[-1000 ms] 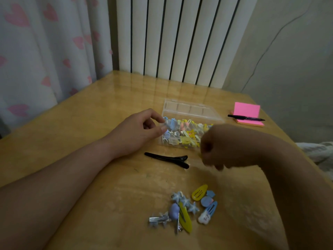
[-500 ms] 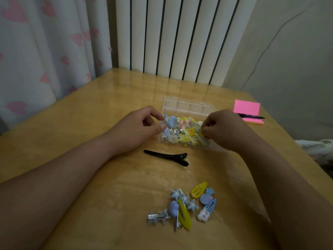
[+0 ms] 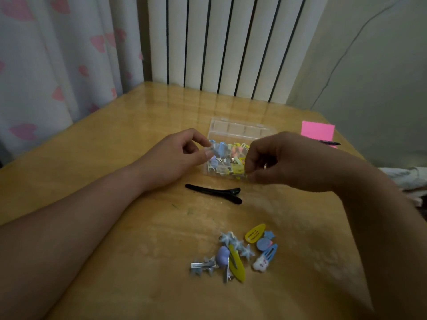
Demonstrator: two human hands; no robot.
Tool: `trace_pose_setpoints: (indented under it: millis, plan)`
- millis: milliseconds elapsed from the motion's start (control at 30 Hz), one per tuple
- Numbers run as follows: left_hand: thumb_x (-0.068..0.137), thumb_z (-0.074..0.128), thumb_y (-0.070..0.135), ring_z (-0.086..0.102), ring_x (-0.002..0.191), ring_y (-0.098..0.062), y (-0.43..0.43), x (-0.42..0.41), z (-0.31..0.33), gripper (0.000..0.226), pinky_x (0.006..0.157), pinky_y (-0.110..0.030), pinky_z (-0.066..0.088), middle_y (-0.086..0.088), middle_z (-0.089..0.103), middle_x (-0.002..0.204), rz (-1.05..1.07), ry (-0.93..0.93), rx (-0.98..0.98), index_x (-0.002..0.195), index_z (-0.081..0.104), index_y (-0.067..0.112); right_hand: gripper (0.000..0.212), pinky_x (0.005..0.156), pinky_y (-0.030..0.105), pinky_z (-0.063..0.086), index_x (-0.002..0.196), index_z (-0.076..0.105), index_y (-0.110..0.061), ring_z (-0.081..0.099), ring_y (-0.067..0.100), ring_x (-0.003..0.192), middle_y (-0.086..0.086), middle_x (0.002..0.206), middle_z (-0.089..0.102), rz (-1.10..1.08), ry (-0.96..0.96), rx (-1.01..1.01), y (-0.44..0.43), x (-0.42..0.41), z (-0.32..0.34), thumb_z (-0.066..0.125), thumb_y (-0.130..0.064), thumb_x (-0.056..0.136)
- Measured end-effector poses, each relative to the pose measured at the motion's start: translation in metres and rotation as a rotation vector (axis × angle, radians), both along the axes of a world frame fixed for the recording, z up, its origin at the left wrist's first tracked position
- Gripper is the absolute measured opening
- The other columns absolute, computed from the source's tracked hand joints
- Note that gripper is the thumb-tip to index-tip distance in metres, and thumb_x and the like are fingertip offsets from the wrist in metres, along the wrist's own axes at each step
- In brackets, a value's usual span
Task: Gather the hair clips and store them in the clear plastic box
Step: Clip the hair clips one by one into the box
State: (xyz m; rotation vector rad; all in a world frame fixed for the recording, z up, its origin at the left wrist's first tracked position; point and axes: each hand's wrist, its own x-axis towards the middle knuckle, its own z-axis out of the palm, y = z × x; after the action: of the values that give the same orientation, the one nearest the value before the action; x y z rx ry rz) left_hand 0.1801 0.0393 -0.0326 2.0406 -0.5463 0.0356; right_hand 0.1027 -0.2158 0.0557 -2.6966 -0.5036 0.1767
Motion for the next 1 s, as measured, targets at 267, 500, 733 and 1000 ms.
trace_pose_setpoints:
  millis: [267,500,733,1000]
  plan:
    - [0.095,0.073,0.045,0.060,0.081,-0.008,0.001,0.000,-0.002,0.021,0.082,-0.033,0.050,-0.008,0.070,0.093,-0.021,-0.009,-0.037,0.113,0.072,0.033,0.017,0.066,0.019,0.046,0.106,0.071,-0.037,0.064,0.002,0.074,-0.014,0.086,0.067,0.028,0.094,-0.137,0.015,-0.003,-0.005,0.080,-0.034,0.092]
    - [0.097,0.071,0.041,0.063,0.085,-0.017,0.000,-0.005,0.001,0.021,0.082,-0.030,0.049,-0.009,0.070,0.096,-0.003,-0.018,-0.026,0.116,0.073,0.032,0.017,0.066,0.016,0.046,0.107,0.071,-0.035,0.063,-0.001,0.078,-0.015,0.091,0.068,0.030,0.112,-0.170,0.011,-0.023,-0.004,0.079,-0.034,0.092]
    - [0.098,0.071,0.041,0.059,0.079,-0.005,0.000,-0.004,0.000,0.020,0.078,-0.026,0.048,-0.001,0.069,0.091,0.024,-0.030,-0.006,0.116,0.073,0.033,0.015,0.072,0.020,0.049,0.108,0.072,-0.031,0.063,0.006,0.089,-0.011,0.100,0.069,0.022,0.188,-0.225,-0.001,-0.050,-0.021,0.076,-0.035,0.095]
    - [0.097,0.071,0.043,0.058,0.075,-0.001,0.000,-0.009,0.002,0.022,0.075,-0.025,0.048,-0.001,0.070,0.092,0.054,-0.045,0.024,0.117,0.073,0.034,0.006,0.062,0.018,0.041,0.100,0.072,-0.026,0.057,-0.001,0.074,-0.013,0.090,0.068,0.043,0.208,-0.263,0.004,-0.057,-0.027,0.069,-0.032,0.098]
